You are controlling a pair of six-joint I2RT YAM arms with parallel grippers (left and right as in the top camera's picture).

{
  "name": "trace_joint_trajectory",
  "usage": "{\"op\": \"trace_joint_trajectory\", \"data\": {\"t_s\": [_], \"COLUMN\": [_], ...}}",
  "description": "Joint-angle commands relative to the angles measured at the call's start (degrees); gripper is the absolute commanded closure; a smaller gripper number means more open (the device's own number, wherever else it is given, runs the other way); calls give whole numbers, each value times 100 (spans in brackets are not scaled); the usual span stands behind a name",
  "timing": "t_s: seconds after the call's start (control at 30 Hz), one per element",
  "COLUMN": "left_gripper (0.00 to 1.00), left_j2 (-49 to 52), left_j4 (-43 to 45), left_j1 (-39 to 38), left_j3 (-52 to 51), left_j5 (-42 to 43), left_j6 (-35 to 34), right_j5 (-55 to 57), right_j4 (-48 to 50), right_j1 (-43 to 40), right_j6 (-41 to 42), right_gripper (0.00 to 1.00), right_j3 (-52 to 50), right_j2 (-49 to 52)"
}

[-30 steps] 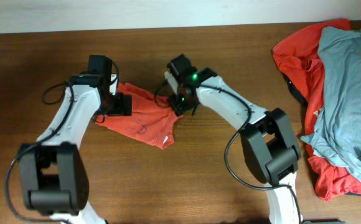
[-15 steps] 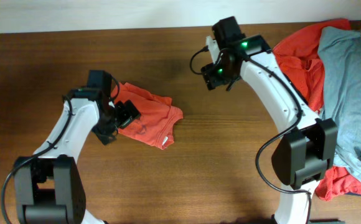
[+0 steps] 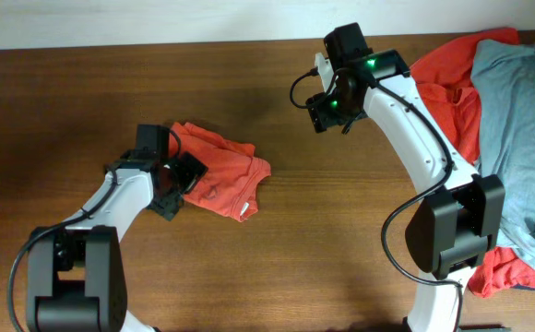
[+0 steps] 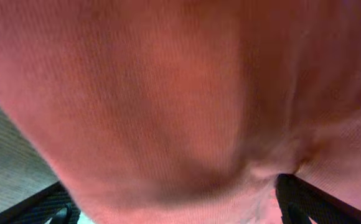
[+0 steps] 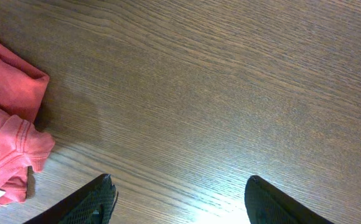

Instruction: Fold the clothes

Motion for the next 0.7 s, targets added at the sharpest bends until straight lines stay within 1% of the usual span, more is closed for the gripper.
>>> {"op": "trace_joint_trajectory", "data": {"t_s": [0.0, 0.03, 0.1, 0.17, 0.2, 0.27, 0.3, 0.37, 0.4, 0.43, 0.53, 0.6, 0.63, 0.67], "left_gripper": [10, 23, 54, 62, 72, 98, 99, 99, 99, 99, 99, 99, 99, 99], "left_j2": [-31, -31, -31, -31, -31, -31, -31, -33, -35, -46, -136, -240, -282, -291], "left_j4": [485, 623, 702, 686, 675, 634, 573, 442, 319, 223, 229, 291, 426, 472], "left_j1": [26, 26, 26, 26, 26, 26, 26, 35, 55, 114, 459, 859, 1123, 1255], "left_j3": [-247, -299, -337, -337, -337, -337, -337, -337, -334, -334, -306, -166, -20, 83], "left_j5": [-221, -284, -321, -321, -321, -321, -323, -402, -570, -772, -855, -861, -859, -861], "left_j6": [-114, -114, -111, -107, -103, -39, 50, 157, 157, 186, 437, 916, 1499, 1851], "right_j5": [72, 72, 72, 72, 72, 72, 72, 72, 72, 70, 72, 72, 72, 72], "right_j4": [-31, -44, -63, -59, -59, -63, -74, -83, -87, -87, -125, -144, -144, -146], "right_j1": [-17, -17, -17, -17, -17, -17, -17, -17, -17, -17, -17, -17, -17, -15], "right_j6": [28, 28, 28, 28, 28, 28, 28, 28, 28, 28, 28, 28, 28, 28], "right_gripper": [28, 28, 28, 28, 28, 28, 28, 28, 28, 28, 28, 28, 28, 28], "right_j3": [42, 42, 42, 42, 42, 42, 42, 42, 42, 42, 42, 42, 42, 42], "right_j2": [-24, -24, -24, -24, -24, -24, -24, -24, -24, -24, -24, -24, -24, -24]}}
